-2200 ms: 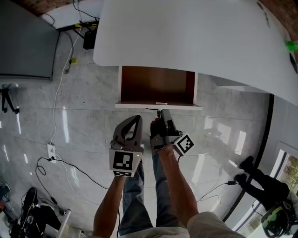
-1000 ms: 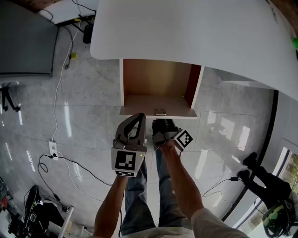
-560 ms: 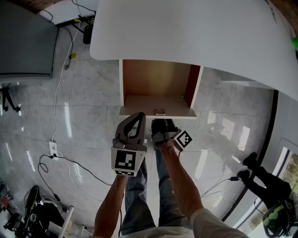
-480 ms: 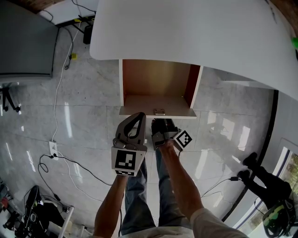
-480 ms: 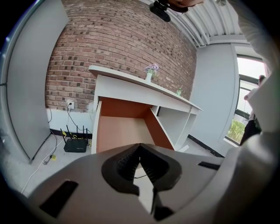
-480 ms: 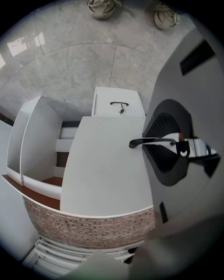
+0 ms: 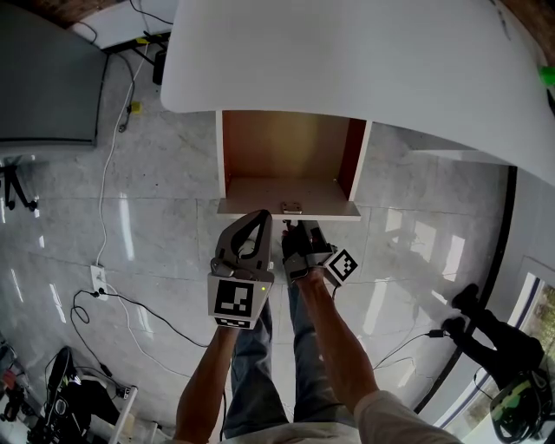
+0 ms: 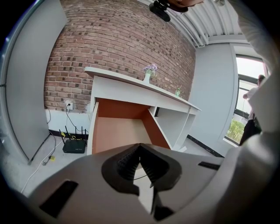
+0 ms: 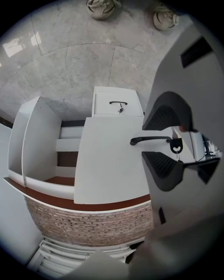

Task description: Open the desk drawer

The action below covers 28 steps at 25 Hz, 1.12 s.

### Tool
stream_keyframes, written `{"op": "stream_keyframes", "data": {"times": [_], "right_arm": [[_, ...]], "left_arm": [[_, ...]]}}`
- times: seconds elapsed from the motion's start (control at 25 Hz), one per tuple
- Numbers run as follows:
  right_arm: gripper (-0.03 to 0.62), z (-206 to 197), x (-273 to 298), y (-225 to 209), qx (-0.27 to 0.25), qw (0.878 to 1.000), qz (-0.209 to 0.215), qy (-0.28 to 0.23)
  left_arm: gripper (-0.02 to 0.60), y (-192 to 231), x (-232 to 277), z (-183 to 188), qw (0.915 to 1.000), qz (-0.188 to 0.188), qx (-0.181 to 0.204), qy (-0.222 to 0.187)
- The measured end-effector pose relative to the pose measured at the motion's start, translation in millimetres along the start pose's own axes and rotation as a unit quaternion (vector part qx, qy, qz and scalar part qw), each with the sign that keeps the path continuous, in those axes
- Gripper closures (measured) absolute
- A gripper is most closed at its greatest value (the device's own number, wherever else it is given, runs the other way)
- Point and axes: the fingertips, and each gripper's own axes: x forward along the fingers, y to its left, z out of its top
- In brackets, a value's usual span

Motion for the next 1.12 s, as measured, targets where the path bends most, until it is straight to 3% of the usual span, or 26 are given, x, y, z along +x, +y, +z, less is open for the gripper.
{"op": "stream_keyframes", "data": {"times": [0.2, 0.32, 0.4, 0.64, 0.8, 0.88, 1.0, 1.12], "right_arm": [[0.458, -6, -15, -1, -0.006, 1.000, -0.022, 0.012], [0.546, -6, -27, -4, -0.013, 0.999, -0.047, 0.013], [0.570, -4, -37, 1, -0.016, 0.999, -0.051, 0.008], [0.577, 6, -55, 35, -0.047, 0.998, -0.040, 0.005], [0.577, 10, -56, 78, -0.114, 0.992, -0.025, 0.045], [0.577, 12, -60, 104, -0.152, 0.986, -0.027, 0.058], [0.577, 22, -73, 155, -0.241, 0.968, -0.024, 0.066], [0.577, 34, -82, 221, -0.349, 0.935, -0.010, 0.065]], "left_arm": [[0.569, -6, 0, 6, 1.0000, -0.002, 0.004, -0.001], [0.569, -9, 0, 12, 1.0000, -0.001, 0.009, -0.003], [0.569, -12, -2, 17, 0.9999, 0.000, 0.012, -0.004], [0.569, -19, -9, 35, 0.9998, 0.009, 0.017, -0.010], [0.569, -27, -14, 53, 0.9996, 0.012, 0.023, -0.015], [0.569, -31, -23, 66, 0.9994, 0.017, 0.024, -0.017], [0.569, -39, -41, 91, 0.9993, 0.024, 0.023, -0.018], [0.569, -49, -59, 120, 0.9989, 0.030, 0.021, -0.029]]}}
